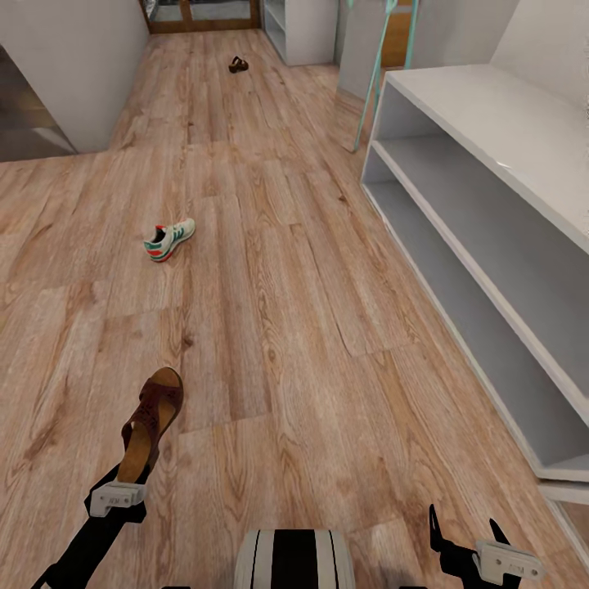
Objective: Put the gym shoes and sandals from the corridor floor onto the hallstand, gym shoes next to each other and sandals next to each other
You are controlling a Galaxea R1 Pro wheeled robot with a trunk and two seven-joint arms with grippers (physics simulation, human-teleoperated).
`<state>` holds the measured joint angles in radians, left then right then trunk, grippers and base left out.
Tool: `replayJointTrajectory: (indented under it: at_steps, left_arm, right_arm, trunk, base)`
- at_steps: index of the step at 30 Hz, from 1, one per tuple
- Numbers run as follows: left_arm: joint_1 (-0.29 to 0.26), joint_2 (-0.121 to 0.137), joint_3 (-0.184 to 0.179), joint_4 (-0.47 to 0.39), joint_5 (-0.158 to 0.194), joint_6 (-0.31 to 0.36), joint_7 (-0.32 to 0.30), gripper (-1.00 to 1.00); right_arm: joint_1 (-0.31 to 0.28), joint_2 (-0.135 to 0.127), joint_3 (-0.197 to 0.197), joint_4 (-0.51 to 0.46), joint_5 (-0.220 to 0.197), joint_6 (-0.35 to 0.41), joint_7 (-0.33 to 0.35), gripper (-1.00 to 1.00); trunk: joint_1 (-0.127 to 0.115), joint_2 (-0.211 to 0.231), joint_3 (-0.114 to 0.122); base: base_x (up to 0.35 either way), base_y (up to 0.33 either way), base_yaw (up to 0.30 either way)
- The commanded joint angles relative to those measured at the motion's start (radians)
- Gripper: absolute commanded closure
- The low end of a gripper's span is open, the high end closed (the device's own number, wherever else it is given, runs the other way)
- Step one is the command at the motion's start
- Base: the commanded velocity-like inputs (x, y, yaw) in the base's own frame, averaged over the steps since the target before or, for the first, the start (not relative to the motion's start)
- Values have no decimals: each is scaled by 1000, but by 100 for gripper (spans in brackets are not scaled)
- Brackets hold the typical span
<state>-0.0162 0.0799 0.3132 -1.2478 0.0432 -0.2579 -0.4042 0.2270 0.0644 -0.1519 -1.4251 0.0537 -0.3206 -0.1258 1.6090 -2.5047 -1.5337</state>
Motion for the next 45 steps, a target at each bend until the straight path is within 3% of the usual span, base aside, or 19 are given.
replayJointTrajectory:
  at_steps: [1, 24, 45]
  left_arm:
    - [0, 0, 0, 1, -3, -1, 1, 100]
    - [0, 1, -3, 11, -3, -1, 0, 100]
    - [0, -1, -8, 10, -7, 0, -7, 100]
  right_arm:
    - [0, 0, 0, 0, 0, 0, 0, -100]
    - [0, 0, 0, 1, 0, 0, -2, -100]
    - [-11, -1, -5, 18, -17, 3, -28, -100]
  trunk:
    - [0, 0, 2]
    - [0, 0, 36]
    - [0, 0, 41]
  base:
    - [0, 0, 0]
    - [0, 0, 0]
    - [0, 0, 0]
